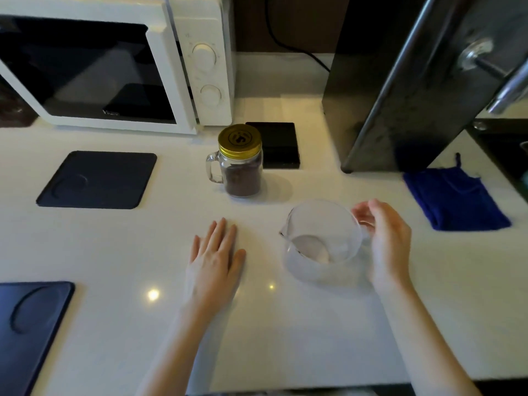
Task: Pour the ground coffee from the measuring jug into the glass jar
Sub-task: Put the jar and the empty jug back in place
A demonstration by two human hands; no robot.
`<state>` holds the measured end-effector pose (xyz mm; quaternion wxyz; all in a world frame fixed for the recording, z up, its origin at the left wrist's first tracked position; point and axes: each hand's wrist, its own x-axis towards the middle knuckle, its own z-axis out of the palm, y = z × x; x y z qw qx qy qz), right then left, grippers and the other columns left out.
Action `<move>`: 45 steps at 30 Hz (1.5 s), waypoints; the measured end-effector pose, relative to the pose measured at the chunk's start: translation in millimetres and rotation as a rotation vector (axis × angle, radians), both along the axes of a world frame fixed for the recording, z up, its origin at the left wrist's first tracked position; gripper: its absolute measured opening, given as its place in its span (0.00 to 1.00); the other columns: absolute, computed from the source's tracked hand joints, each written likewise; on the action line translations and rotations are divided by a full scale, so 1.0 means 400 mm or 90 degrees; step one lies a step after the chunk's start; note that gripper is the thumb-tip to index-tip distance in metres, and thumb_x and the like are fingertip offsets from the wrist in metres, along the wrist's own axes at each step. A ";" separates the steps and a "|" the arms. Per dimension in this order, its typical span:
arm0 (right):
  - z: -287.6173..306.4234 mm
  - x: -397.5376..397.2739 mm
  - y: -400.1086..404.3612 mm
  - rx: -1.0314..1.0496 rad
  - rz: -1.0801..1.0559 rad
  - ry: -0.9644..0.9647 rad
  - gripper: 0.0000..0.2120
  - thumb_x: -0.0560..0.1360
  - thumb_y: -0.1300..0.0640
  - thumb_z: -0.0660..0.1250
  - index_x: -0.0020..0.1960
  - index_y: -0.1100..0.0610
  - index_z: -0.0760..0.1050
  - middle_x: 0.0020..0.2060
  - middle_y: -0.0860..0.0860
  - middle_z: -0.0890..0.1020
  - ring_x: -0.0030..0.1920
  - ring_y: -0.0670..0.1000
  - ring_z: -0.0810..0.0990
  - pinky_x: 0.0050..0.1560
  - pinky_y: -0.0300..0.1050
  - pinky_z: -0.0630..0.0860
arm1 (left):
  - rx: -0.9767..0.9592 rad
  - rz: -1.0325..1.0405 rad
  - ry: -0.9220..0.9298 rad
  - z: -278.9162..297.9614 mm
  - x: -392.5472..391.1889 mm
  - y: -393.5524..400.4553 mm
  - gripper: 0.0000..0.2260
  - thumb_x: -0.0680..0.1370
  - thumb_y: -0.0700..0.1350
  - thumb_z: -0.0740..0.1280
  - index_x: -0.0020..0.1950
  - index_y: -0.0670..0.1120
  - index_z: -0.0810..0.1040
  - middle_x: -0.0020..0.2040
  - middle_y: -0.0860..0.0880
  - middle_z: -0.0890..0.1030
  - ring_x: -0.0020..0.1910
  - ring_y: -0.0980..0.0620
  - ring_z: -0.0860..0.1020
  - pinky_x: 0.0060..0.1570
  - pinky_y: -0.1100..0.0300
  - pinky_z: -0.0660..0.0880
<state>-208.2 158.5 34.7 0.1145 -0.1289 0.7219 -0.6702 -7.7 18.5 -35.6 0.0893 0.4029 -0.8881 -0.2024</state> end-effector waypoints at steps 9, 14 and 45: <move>-0.051 0.049 -0.009 -0.069 -0.080 -0.061 0.17 0.72 0.56 0.62 0.31 0.65 0.64 0.29 0.53 0.64 0.32 0.49 0.63 0.36 0.45 0.61 | -0.016 0.011 -0.001 -0.005 -0.001 0.009 0.28 0.75 0.60 0.45 0.73 0.53 0.58 0.77 0.52 0.55 0.76 0.53 0.50 0.73 0.52 0.45; -0.050 0.038 -0.026 -0.087 -0.083 -0.100 0.19 0.73 0.59 0.62 0.27 0.59 0.58 0.26 0.48 0.61 0.31 0.49 0.61 0.38 0.46 0.60 | -0.015 0.015 0.013 -0.003 -0.001 0.008 0.30 0.73 0.62 0.43 0.73 0.53 0.59 0.76 0.52 0.57 0.76 0.54 0.51 0.73 0.52 0.45; -0.066 -0.150 -0.337 -0.107 -0.048 0.017 0.18 0.76 0.61 0.59 0.28 0.64 0.65 0.24 0.53 0.62 0.28 0.50 0.62 0.31 0.41 0.62 | 0.009 0.032 0.032 0.002 -0.002 0.003 0.29 0.73 0.62 0.45 0.72 0.54 0.61 0.76 0.53 0.58 0.75 0.54 0.52 0.72 0.54 0.45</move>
